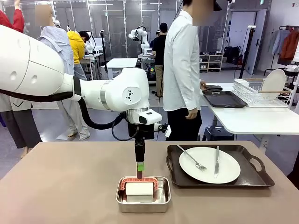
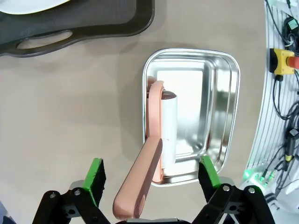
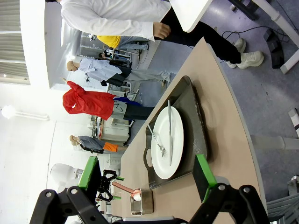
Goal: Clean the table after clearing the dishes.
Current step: Place the Lint Roller back on top of the Airtight Container, then when the right (or left) Handle tray is removed, use the right hand (or left hand) to clean the right (or left) side of the table with the Lint Roller.
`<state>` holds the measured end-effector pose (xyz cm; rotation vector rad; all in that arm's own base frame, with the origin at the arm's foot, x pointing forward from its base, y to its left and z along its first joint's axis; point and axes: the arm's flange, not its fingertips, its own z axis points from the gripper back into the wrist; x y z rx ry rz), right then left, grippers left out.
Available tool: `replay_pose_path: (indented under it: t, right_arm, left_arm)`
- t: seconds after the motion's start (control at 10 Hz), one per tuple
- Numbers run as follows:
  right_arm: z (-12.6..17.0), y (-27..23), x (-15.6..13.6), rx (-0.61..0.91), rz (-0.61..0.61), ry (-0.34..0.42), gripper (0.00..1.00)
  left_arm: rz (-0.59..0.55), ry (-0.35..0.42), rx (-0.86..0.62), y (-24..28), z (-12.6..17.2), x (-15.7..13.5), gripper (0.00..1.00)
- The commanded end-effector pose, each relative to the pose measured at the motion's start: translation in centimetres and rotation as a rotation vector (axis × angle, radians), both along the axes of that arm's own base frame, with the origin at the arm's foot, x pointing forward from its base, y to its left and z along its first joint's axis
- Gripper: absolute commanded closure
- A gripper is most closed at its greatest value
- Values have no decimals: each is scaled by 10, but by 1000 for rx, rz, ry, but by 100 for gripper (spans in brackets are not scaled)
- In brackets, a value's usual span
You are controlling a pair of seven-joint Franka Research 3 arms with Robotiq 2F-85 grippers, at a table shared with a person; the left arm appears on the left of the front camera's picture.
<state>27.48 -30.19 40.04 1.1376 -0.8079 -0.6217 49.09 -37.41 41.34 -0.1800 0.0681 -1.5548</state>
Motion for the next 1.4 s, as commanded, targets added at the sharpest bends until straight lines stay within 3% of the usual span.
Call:
replay_pose_path:
  t: [0.0, 1.2, 1.3]
  right_arm:
    - [3, 0, -1, 10, -8, -11, 0]
    - [3, 0, -1, 10, -8, -11, 0]
    - [3, 0, -1, 10, -8, -11, 0]
  left_arm:
    - [1, -24, -24, 12, 1, -4, 0]
    - [-4, -9, -11, 3, -2, 2, 0]
    - [54, 5, 1, 12, 17, 17, 0]
